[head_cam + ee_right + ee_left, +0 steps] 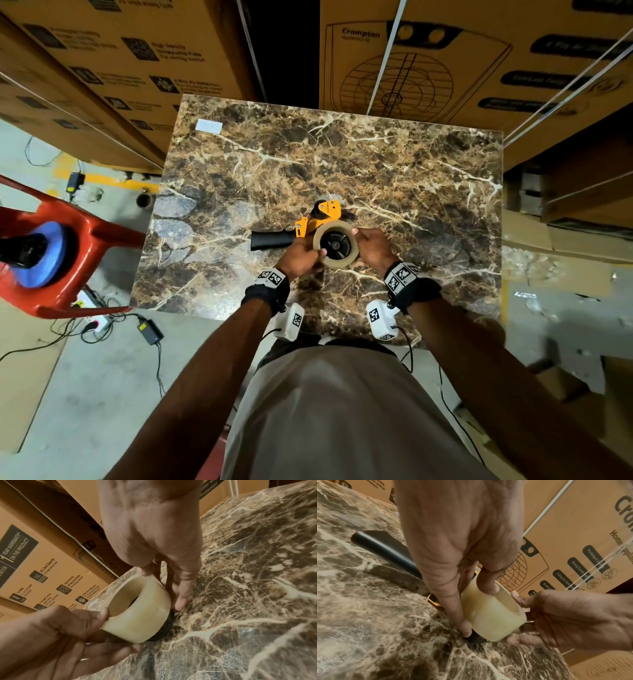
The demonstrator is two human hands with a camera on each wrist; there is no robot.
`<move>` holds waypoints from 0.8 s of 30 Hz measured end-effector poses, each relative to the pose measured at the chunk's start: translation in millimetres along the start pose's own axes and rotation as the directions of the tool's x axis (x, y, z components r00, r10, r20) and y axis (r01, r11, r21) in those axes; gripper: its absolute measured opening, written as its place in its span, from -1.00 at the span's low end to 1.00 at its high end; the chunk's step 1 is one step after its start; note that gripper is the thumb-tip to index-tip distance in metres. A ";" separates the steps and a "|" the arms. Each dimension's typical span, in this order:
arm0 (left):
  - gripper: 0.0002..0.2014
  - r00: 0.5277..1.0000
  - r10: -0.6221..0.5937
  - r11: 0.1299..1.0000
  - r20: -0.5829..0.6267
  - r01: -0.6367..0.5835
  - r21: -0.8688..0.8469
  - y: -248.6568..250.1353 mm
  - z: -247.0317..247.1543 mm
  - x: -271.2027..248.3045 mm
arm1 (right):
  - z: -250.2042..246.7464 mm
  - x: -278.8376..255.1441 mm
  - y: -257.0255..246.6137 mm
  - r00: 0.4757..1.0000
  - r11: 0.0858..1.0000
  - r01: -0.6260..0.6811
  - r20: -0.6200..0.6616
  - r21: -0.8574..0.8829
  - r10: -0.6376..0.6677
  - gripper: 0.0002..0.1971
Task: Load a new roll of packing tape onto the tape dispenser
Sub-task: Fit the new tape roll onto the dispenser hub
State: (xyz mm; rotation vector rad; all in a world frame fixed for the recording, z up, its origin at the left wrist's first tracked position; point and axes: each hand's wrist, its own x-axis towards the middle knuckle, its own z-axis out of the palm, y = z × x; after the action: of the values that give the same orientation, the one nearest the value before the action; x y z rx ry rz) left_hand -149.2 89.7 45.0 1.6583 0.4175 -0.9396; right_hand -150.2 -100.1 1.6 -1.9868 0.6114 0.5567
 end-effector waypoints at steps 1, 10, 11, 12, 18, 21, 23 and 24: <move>-0.80 1.000 0.000 1.000 -0.016 0.000 0.010 -1.6 0.3 2.0 | 0.3 -0.2 -2.6 1.000 0.999 0.021 -0.013 -0.025 -0.022 -0.50; -0.91 0.992 -0.016 0.999 -0.122 0.020 0.037 0.8 5.9 5.0 | -10.4 -1.5 -17.1 0.998 0.994 0.053 0.026 -0.096 -0.051 -0.42; -0.84 0.990 -0.021 0.999 -0.142 0.027 0.038 -0.3 7.1 5.2 | -10.3 -1.4 -16.2 0.998 0.994 0.050 0.030 -0.097 -0.047 -0.42; -0.77 0.987 -0.024 0.999 -0.160 0.029 0.029 0.6 8.4 2.6 | -10.4 -1.6 -16.3 0.999 0.994 0.042 0.030 -0.104 -0.039 -0.43; -0.85 0.993 0.042 0.975 -0.111 -0.016 0.221 -17.6 3.7 21.5 | -11.5 -3.9 -22.0 0.998 0.986 0.052 0.044 -0.157 -0.046 -0.44; -0.62 0.985 0.167 0.855 -0.035 -0.127 0.503 -1.0 5.3 -4.9 | -15.5 -13.3 -18.6 0.994 0.980 0.103 0.050 -0.173 -0.095 -0.59; -0.39 0.962 0.271 0.739 0.035 -0.231 0.633 1.4 3.7 -10.6 | -20.8 -19.4 -13.5 0.988 0.976 0.155 0.026 -0.154 -0.153 -0.63; -0.23 0.948 0.308 0.695 0.083 -0.283 0.661 2.4 1.7 -13.8 | -22.2 -21.7 -9.4 0.979 0.970 0.204 0.028 -0.130 -0.202 -0.58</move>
State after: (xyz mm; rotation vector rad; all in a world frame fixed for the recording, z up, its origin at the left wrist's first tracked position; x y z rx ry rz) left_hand -156.7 90.1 56.9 2.3130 -0.2159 -0.8590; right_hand -158.2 -111.6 30.9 -2.1381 0.3638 0.4957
